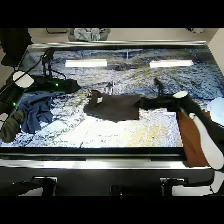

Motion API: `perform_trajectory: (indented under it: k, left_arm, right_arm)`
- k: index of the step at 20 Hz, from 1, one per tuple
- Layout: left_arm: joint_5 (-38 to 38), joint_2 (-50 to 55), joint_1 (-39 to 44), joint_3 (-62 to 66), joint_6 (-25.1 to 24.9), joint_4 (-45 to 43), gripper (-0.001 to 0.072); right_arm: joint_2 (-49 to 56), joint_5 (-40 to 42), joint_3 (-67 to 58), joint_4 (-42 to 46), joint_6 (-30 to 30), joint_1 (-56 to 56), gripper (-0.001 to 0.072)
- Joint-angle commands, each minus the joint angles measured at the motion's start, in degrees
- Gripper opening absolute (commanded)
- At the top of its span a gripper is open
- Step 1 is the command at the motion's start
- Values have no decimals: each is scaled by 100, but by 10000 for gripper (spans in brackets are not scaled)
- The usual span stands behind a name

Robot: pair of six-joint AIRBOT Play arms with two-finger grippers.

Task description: Fold the shirts.

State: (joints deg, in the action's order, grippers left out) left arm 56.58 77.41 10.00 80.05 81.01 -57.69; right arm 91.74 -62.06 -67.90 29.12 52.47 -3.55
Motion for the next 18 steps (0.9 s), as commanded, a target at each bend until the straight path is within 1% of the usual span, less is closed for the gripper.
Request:
perform_trajectory:
  k: [1,4,6,9,13,18]
  left_arm:
    - [-2,2,-4,-2,-2,-166,30]
    - [-2,4,-4,-2,-2,-295,30]
    - [-2,7,-7,-2,-2,-302,30]
    - [2,7,-4,-2,0,-299,30]
    - [157,4,-31,-2,0,-299,30]
    - [175,0,-39,-2,-7,-302,31]
  right_arm:
    - [-479,-846,-975,647,389,-951,43]
    - [-787,-1478,-1683,1110,894,-2037,43]
    - [-911,-1781,-2002,1121,1054,-2754,44]
    - [-1051,-2002,-2249,1117,1266,-3685,44]
    - [-1080,-2288,-2428,933,1591,-4601,44]
    - [-1169,-3156,-2428,890,1696,-5270,44]
